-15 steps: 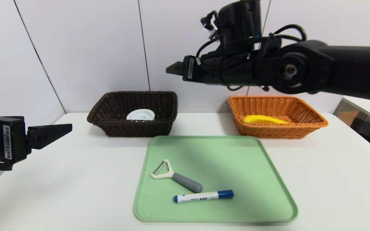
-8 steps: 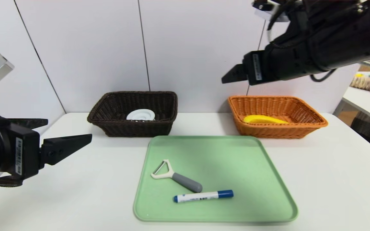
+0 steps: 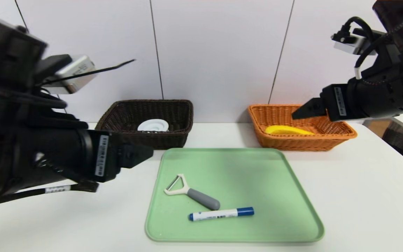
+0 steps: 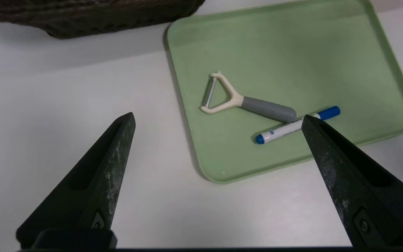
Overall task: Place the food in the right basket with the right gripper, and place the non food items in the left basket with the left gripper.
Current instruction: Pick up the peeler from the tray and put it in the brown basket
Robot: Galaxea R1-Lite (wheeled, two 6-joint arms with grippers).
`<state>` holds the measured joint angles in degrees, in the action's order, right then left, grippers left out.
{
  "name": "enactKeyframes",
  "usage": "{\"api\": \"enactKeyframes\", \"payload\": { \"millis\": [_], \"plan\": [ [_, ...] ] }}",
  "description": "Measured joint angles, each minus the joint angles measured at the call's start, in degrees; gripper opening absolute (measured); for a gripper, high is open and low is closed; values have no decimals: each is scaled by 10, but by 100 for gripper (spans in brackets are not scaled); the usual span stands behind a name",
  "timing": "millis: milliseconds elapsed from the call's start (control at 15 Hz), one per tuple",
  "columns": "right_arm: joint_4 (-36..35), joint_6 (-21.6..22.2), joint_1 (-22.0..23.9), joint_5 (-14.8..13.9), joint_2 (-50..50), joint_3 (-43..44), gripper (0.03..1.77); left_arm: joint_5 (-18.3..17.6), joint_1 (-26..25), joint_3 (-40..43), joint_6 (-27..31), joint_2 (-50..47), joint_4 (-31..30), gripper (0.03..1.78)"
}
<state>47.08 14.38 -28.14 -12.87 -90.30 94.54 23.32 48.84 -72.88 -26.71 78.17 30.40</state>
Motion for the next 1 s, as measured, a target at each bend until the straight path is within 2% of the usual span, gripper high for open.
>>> {"api": "enactKeyframes", "payload": {
  "millis": [333,533,733,1000],
  "plan": [
    [0,18,82,-3,59,-130,169,-2,44,-175,-188,154,123,169],
    [0,6,122,-2,101,-173,169,-38,55,-271,-266,232,222,169],
    [4,-16,162,-2,127,-199,169,-68,65,-319,-324,286,281,169],
    [6,-70,202,2,148,-229,169,-106,69,-349,-349,324,313,169]
  ]
}}
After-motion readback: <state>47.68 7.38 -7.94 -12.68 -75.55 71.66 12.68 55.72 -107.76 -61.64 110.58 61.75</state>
